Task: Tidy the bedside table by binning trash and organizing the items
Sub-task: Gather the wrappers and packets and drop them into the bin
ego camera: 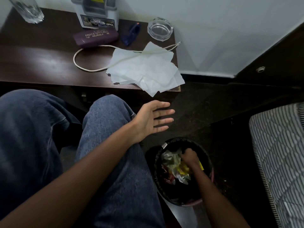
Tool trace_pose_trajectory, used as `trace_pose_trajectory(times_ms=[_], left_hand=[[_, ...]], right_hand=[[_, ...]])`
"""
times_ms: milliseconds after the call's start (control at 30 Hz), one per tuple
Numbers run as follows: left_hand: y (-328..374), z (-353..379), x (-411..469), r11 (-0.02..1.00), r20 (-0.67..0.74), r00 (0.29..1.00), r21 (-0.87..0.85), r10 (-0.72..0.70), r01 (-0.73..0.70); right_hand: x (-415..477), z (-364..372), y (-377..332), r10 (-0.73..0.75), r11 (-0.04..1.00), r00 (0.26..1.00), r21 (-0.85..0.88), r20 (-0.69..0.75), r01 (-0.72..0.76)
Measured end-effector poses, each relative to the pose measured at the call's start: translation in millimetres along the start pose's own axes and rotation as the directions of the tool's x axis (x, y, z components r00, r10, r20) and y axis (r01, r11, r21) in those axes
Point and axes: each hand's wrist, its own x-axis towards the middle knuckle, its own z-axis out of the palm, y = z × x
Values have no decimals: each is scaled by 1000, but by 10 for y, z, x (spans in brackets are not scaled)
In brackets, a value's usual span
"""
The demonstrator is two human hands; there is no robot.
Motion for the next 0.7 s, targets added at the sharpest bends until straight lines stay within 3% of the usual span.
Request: trace_pose_trajectory(times_ms=[167,267,400,500,600,700], left_hand=[[-13,22,-96,1000,3,1000,-2,14,-14],[1,33,-191,999,35,998,-22,44,-43],[91,-7,-396,990,113,985,-66,129,-122],[411,-207,-611,960,147,953,-134,265,-246],[855,-516,-755,905,44,908,-110,418,-411],[1194,-872,-787,848,-147,845,-57,515,-527]], right_hand=[[-103,-537,-93,22,999,995,-27,99,-19],[-307,-886,-405,-50,999,987,27,155,47],[-761,-1368,-1049,-276,951,959,165,65,263],[-1160,-1719,-1688,-484,855,875,200,-19,478],[-1462,-1964,-2325,-578,763,813,309,-68,568],[-1615,-2036,-2945,-633,687,766,374,-111,622]])
